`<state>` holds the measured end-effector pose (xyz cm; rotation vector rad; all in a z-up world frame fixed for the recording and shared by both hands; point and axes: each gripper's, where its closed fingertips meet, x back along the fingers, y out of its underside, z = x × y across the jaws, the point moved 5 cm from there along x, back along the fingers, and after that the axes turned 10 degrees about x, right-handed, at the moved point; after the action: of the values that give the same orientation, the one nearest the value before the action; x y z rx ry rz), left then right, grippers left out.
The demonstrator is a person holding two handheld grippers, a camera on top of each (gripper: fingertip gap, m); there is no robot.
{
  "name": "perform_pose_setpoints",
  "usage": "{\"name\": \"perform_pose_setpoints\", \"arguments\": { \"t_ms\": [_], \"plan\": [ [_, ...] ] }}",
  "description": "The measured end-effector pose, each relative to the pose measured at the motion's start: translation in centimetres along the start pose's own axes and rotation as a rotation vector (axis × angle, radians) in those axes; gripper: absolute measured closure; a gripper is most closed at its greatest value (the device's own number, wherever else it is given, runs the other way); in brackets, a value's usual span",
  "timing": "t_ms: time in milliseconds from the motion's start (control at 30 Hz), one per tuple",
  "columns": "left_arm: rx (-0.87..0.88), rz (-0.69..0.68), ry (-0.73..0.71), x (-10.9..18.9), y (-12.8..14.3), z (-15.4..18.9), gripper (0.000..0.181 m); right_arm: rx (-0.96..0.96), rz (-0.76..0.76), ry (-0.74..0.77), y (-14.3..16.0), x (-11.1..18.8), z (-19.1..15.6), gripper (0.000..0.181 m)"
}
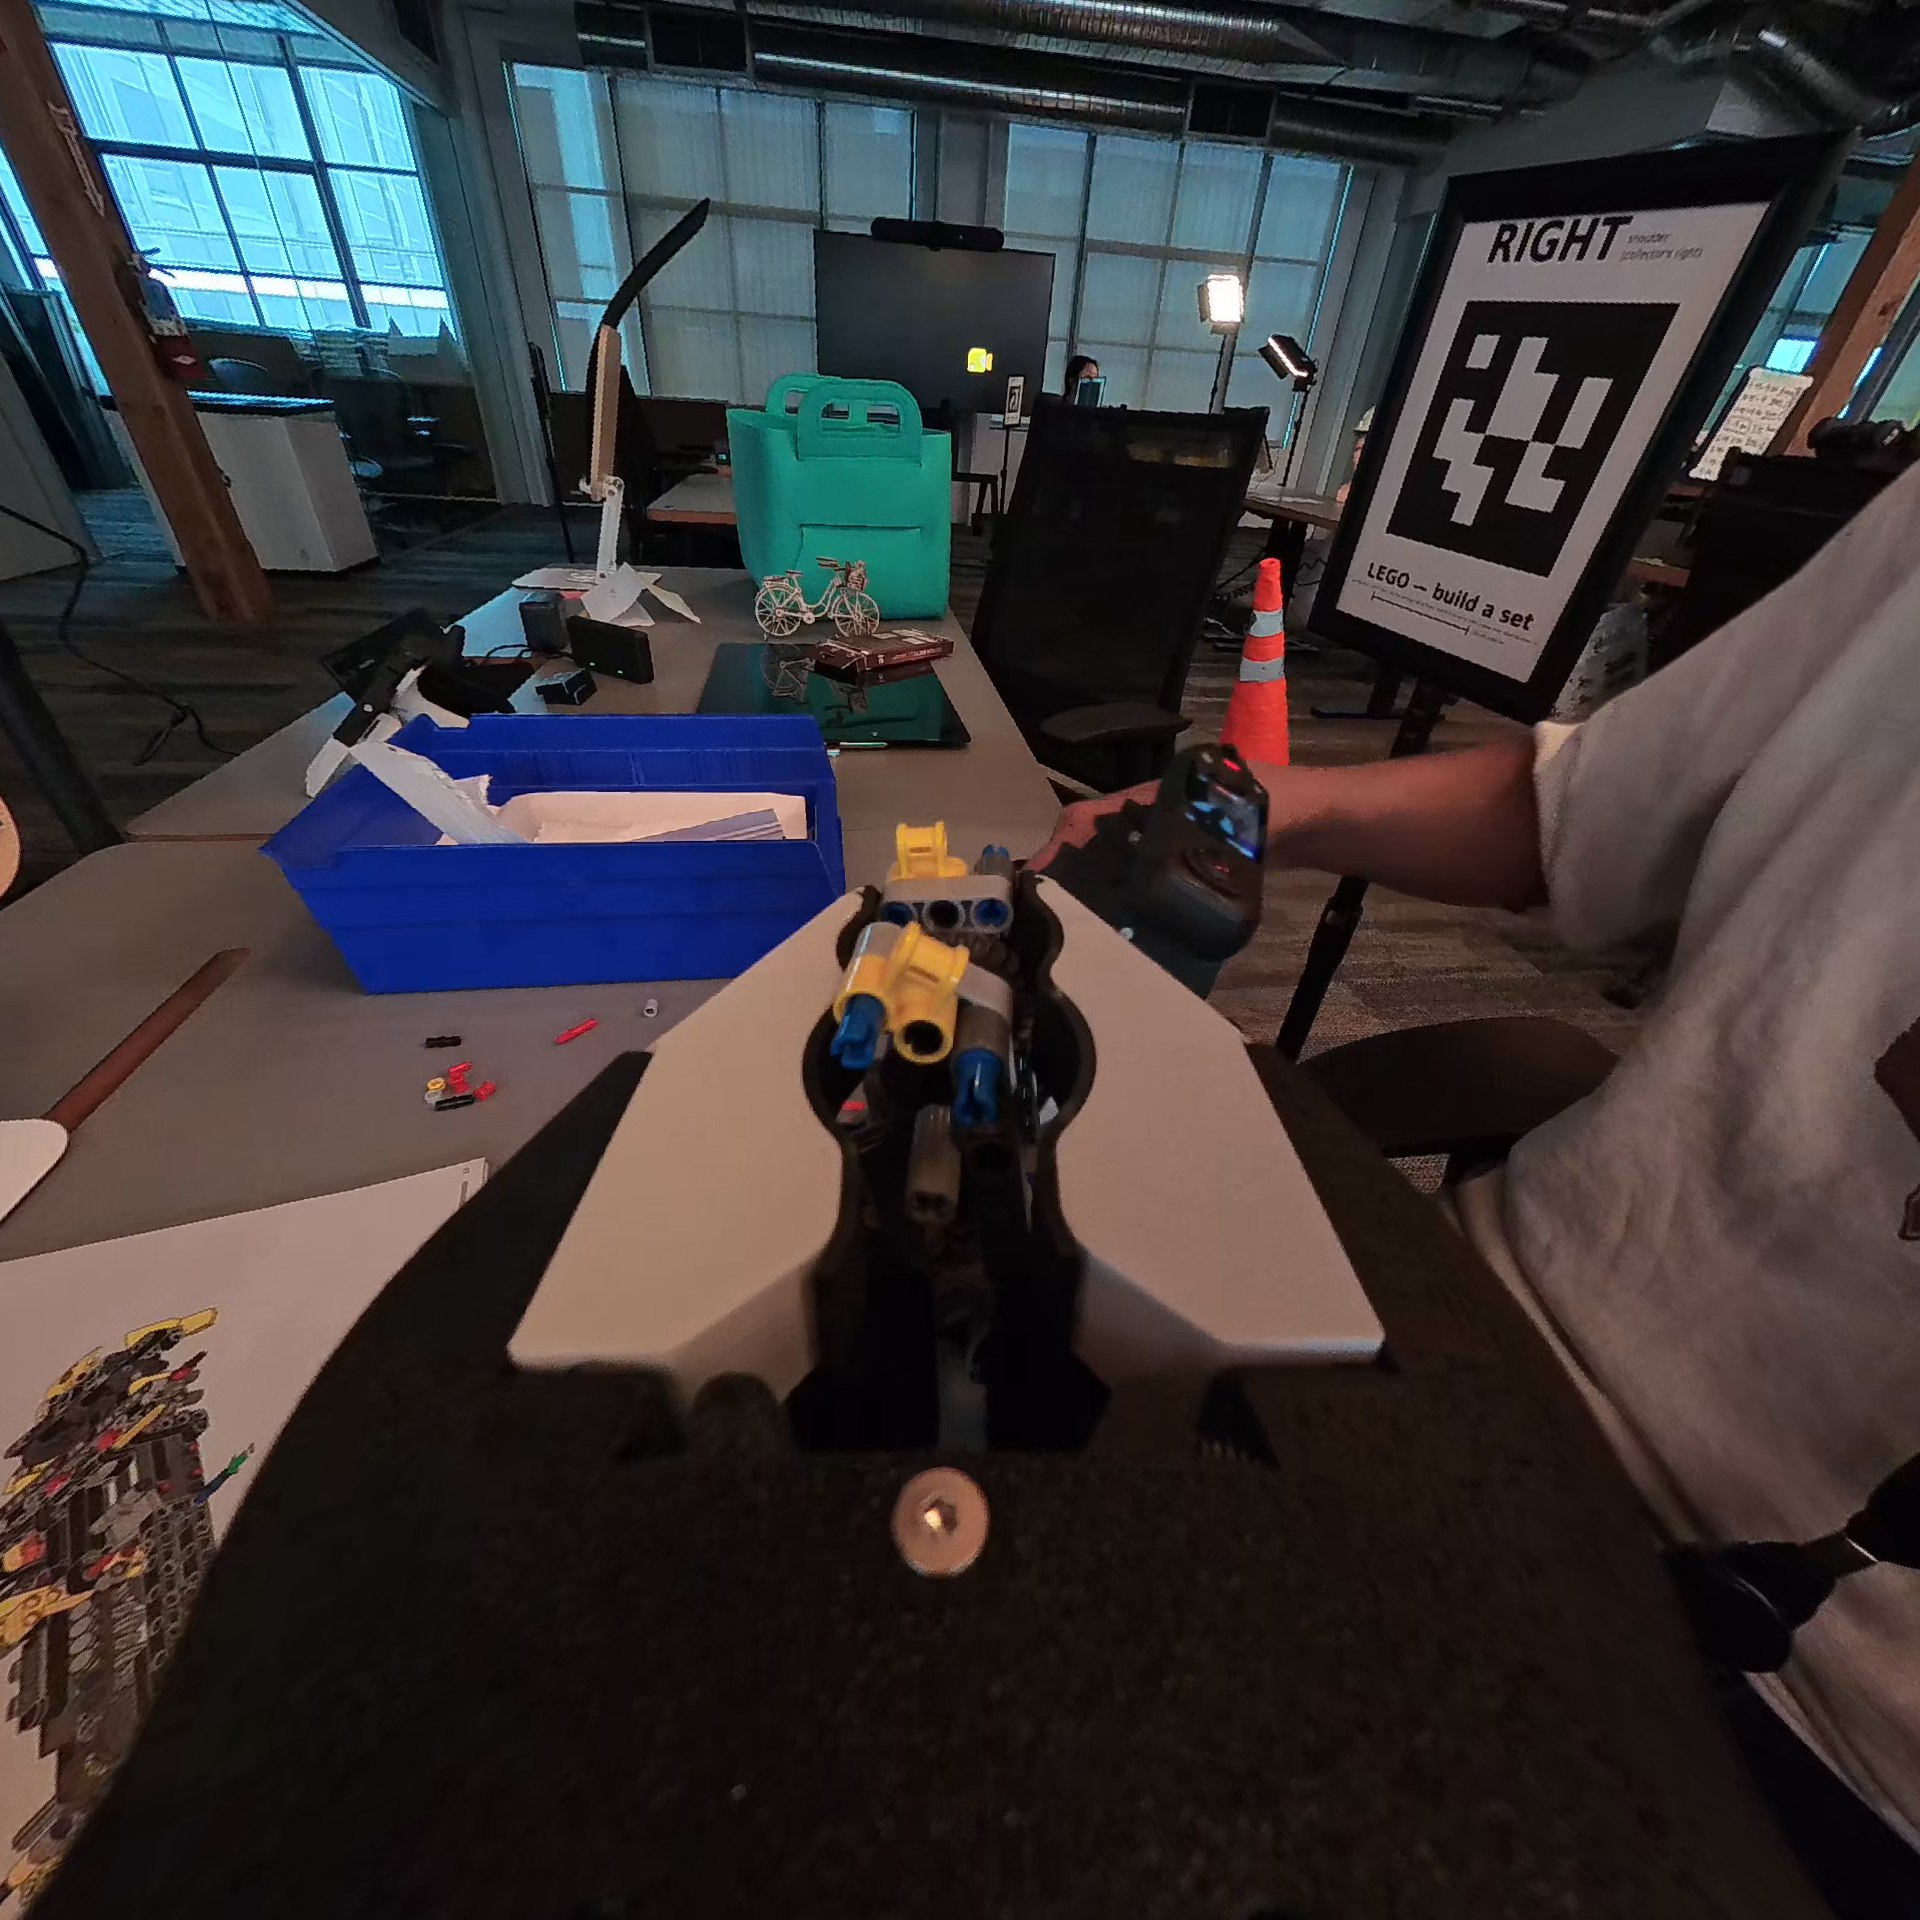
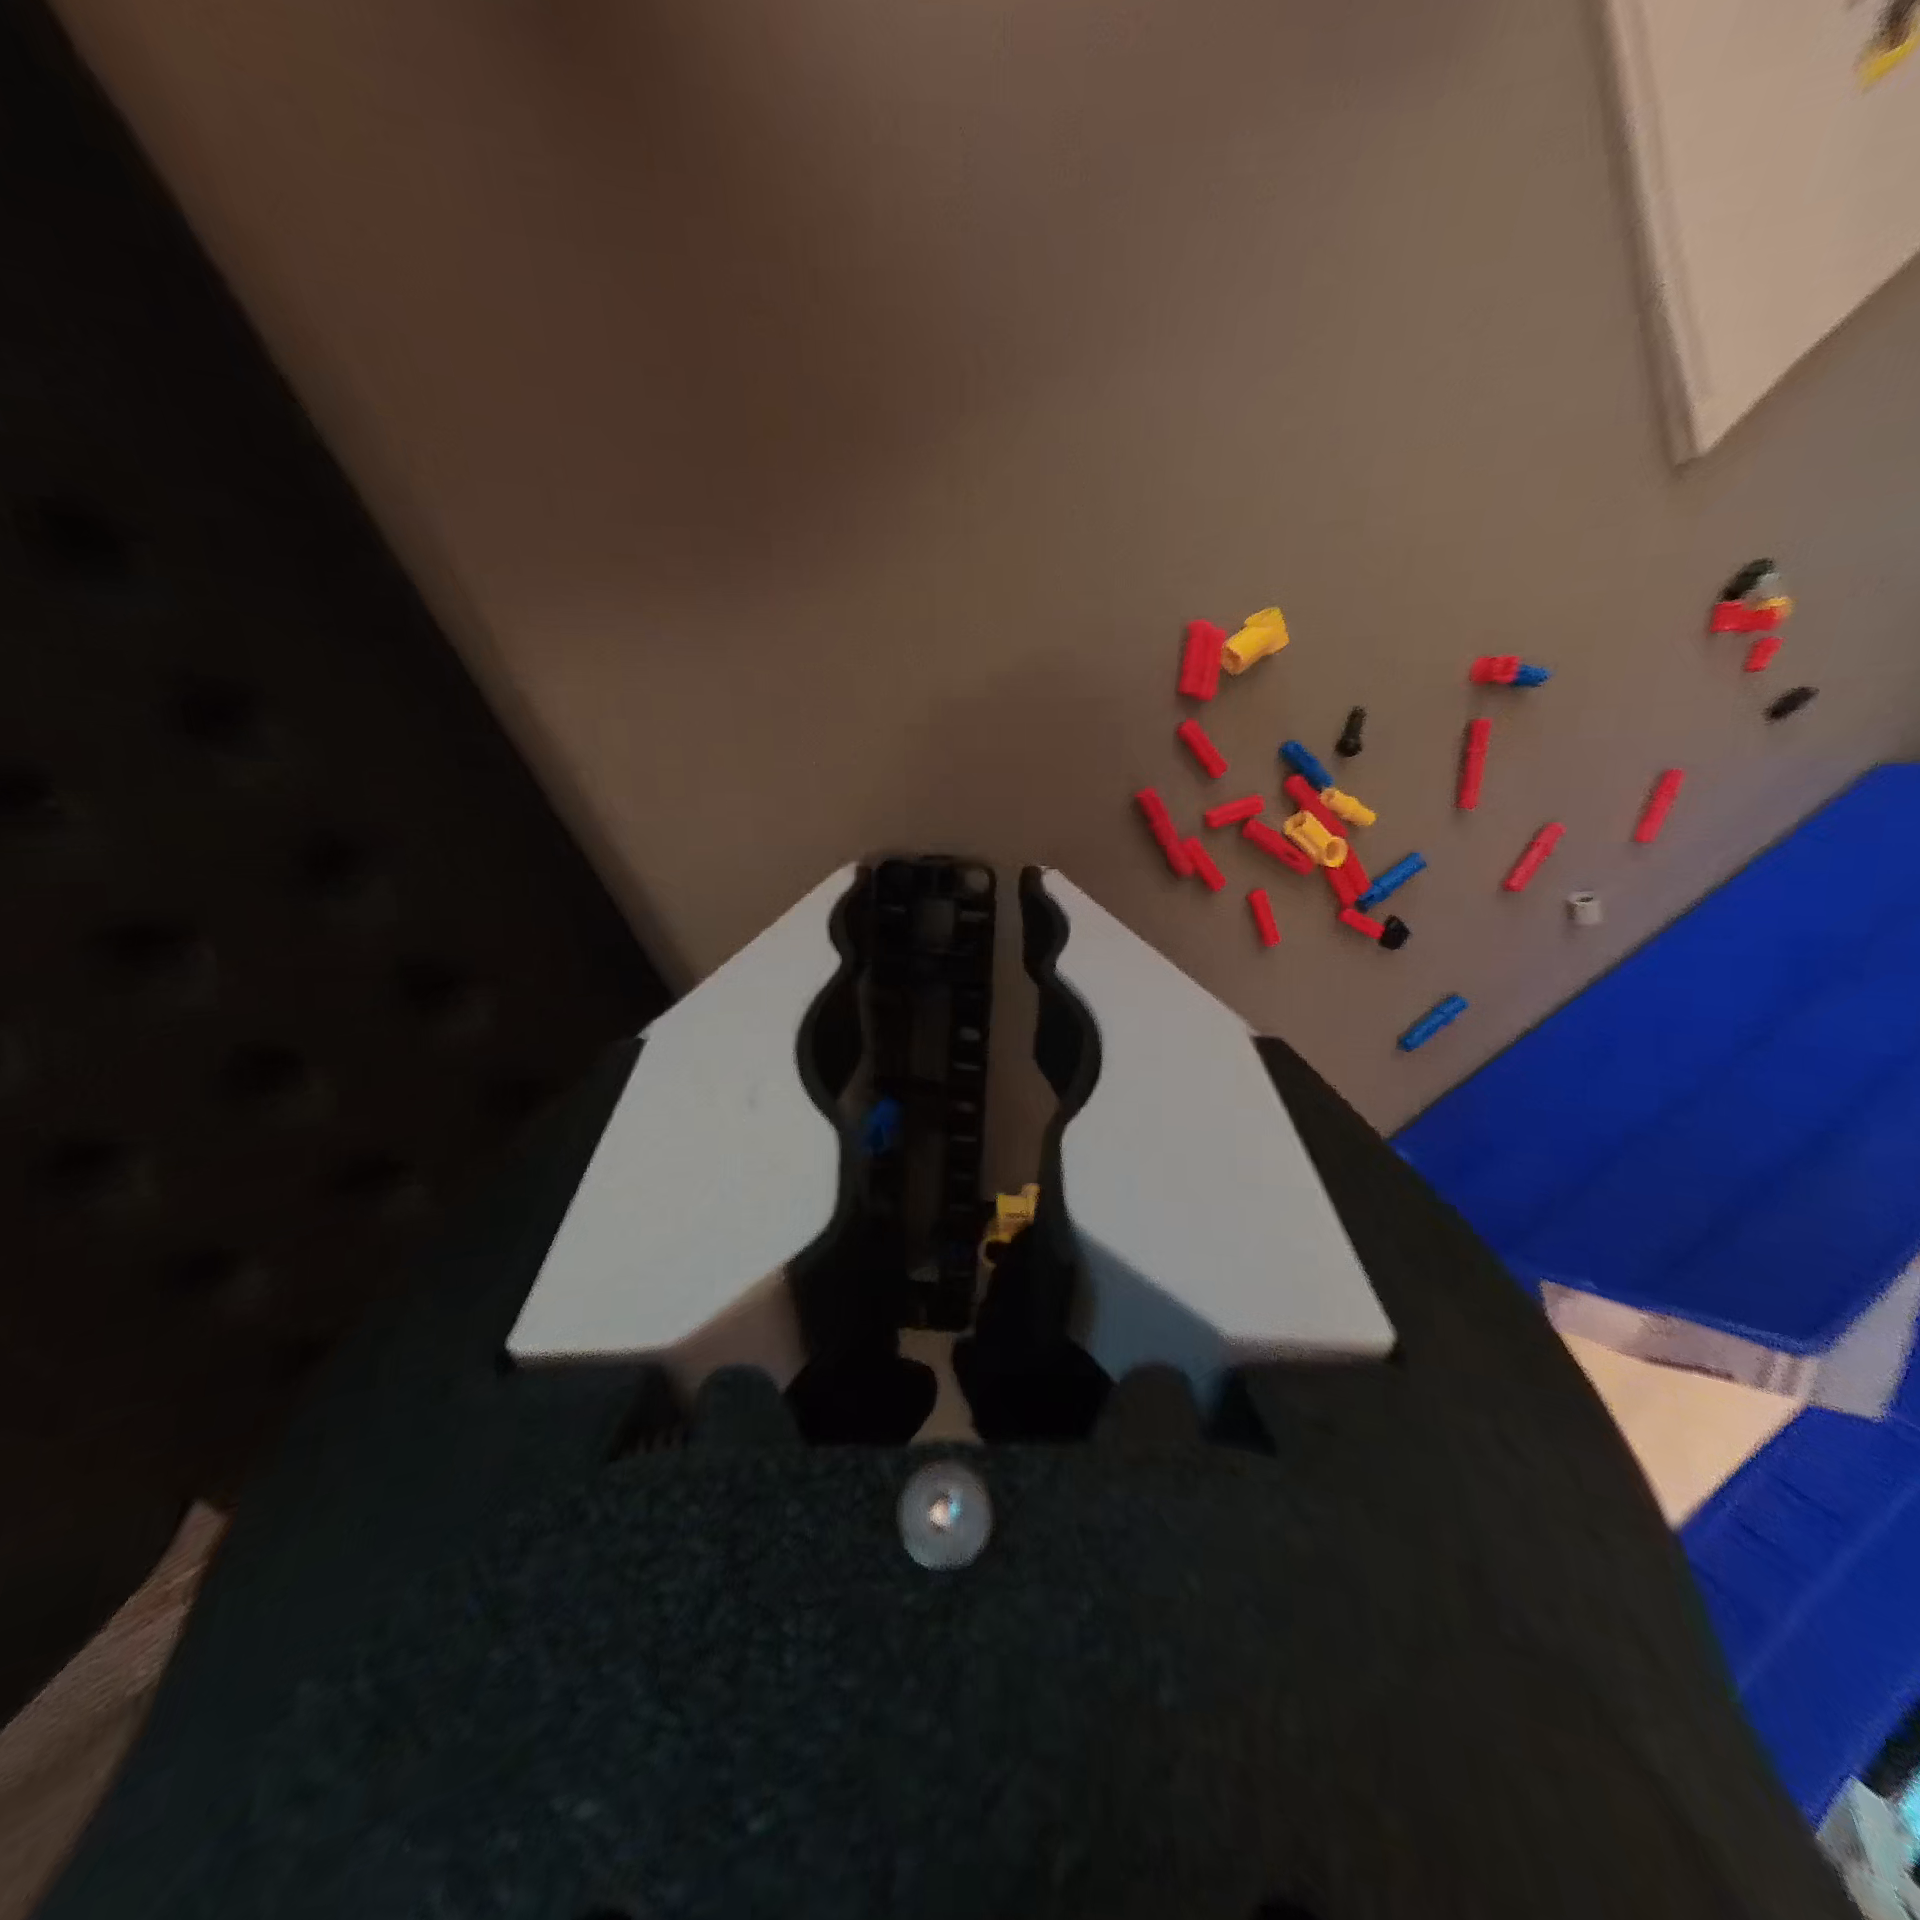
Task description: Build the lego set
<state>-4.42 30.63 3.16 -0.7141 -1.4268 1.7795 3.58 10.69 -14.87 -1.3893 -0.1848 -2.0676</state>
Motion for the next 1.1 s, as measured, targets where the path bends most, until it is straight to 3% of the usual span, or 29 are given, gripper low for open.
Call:
{"name": "perform_pose_setpoints", "arguments": {
  "t_ms": [33, 133, 467, 633, 700, 900, 967, 1100],
  "plan": [
    [0.0, 0.0, 0.001, 0.0, 0.0, 0.0, 0.154, 0.006, 0.001, 0.04, 0.2, 0.1, 0.0, 0.156],
    [-0.001, -0.001, 0.005, -0.1, 0.0, 0.2, 0.154, -0.032, 0.032, 0.082, 0.5, 0.1, 0.0, 0.156],
    [-0.01, -0.007, 0.005, -0.1, 0.0, 0.3, 0.154, -0.141, 0.073, -0.042, 0.7, 0.5, -0.5, 0.143],
    [-0.007, -0.004, 0.009, -0.1, 0.0, 0.3, 0.154, -0.096, 0.058, -0.022, 0.9, -0.2, -0.8, 0.147],
    [-0.009, -0.006, 0.009, -0.2, 0.0, 0.4, 0.154, -0.063, 0.048, -0.019, 1.0, -0.4, -0.8, 0.156],
    [-0.015, 0.005, 0.005, -0.2, 0.1, 0.3, 0.154, -0.059, 0.097, -0.038, 1.1, -0.6, -0.3, 0.157],
    [-0.002, 0.017, 0.027, -0.1, 0.1, 0.2, 0.154, -0.118, 0.19, -0.044, 0.6, -0.2, 0.3, 0.157],
    [0.012, 0.036, 0.061, 0.2, 0.1, 0.1, 0.154, -0.39, 0.66, -0.128, -3.3, 4.2, 3.3, 0.158]
  ]
}}
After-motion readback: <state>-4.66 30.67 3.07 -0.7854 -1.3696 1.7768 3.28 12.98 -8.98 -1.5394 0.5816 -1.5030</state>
